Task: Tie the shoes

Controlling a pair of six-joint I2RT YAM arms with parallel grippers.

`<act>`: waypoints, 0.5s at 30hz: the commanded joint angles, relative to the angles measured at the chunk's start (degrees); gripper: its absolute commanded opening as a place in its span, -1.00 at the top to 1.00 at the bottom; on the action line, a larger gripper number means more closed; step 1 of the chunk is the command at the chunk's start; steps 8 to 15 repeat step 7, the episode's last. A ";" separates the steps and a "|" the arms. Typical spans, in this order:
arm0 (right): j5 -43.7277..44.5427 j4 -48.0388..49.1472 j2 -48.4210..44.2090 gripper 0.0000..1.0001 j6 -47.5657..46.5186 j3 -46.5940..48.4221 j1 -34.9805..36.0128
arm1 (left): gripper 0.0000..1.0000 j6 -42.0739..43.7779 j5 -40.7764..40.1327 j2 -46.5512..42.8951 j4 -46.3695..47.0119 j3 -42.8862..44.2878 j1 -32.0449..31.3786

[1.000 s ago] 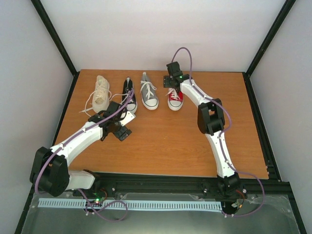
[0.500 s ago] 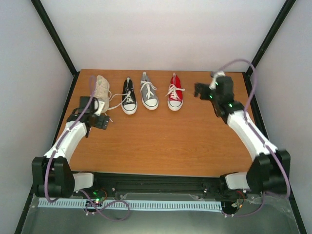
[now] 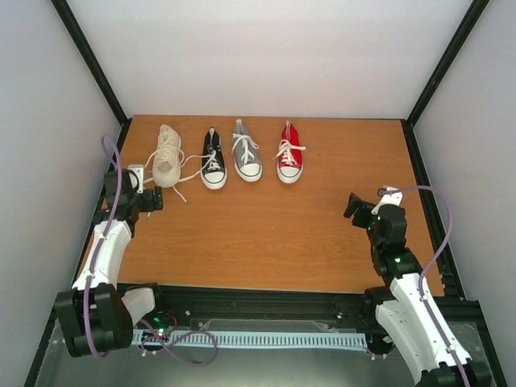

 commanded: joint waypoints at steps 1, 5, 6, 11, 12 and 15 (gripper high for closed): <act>4.07 4.75 -3.96 -1.00 3.14 -3.66 -0.06 | -0.99 -3.91 7.78 -2.93 5.71 -1.58 0.30; 4.14 4.26 -3.94 -1.00 4.24 -4.05 -0.06 | -1.00 -3.49 6.18 -2.39 4.83 -0.90 0.30; 4.29 4.21 -3.72 -1.00 4.04 -4.11 -0.06 | -1.00 -3.25 6.01 -2.31 4.73 -0.81 0.29; 4.39 4.21 -3.54 -1.00 3.79 -3.98 -0.06 | -0.99 -3.07 6.01 -2.29 4.69 -0.81 0.29; 4.39 4.21 -3.54 -1.00 3.79 -3.98 -0.06 | -0.99 -3.07 6.01 -2.29 4.69 -0.81 0.29; 4.39 4.21 -3.54 -1.00 3.79 -3.98 -0.06 | -0.99 -3.07 6.01 -2.29 4.69 -0.81 0.29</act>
